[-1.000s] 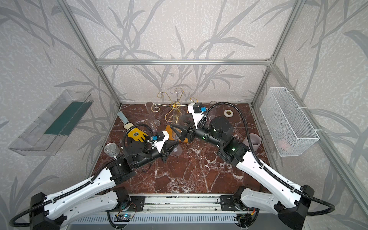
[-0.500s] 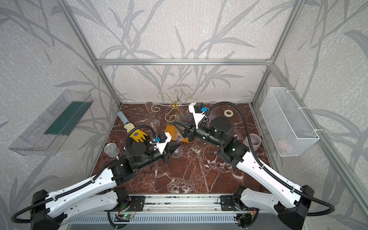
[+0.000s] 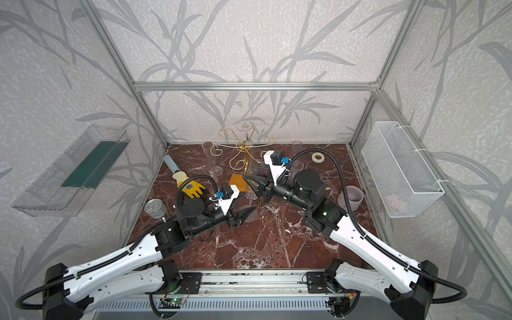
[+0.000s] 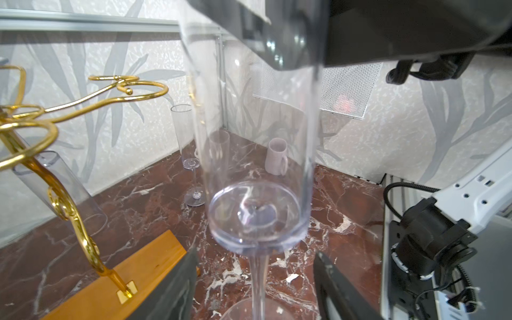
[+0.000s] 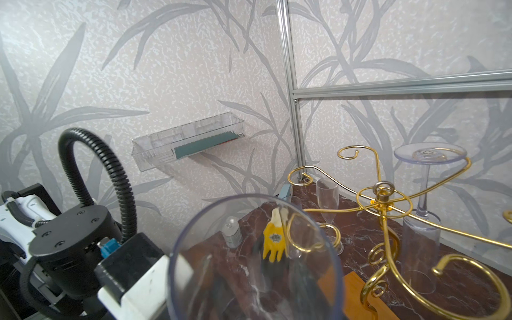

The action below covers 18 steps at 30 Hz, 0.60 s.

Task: Take the wine glass off the wine glass rack
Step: Pick up the wine glass from the wine glass rack.

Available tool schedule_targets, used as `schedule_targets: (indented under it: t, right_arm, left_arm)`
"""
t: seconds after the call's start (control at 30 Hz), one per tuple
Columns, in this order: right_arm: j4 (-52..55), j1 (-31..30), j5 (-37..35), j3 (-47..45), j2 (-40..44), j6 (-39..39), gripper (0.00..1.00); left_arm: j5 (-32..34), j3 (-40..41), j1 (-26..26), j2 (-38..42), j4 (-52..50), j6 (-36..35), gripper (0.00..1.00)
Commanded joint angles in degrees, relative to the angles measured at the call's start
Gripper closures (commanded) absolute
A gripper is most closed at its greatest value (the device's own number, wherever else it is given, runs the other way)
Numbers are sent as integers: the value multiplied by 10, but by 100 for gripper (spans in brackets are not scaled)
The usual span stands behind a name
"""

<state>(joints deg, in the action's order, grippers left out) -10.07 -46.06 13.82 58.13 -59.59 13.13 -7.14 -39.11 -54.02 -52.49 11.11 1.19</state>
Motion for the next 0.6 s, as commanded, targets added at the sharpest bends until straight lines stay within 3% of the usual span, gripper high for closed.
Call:
schedule_targets:
  t: [0.0,0.3,0.57]
  right_arm:
    - [-21,1,-33,-14,32,-43,62]
    - [-37,18,-149,-153,110,-183,63]
    - [-174,97,-208,-335,157,-168,64]
  left_arm:
    - [-7,-8,-2,11,-2,-1,23]
    - [51,30,-2,62,16,11,21]
    - [74,33,-1,85,-4,12,21]
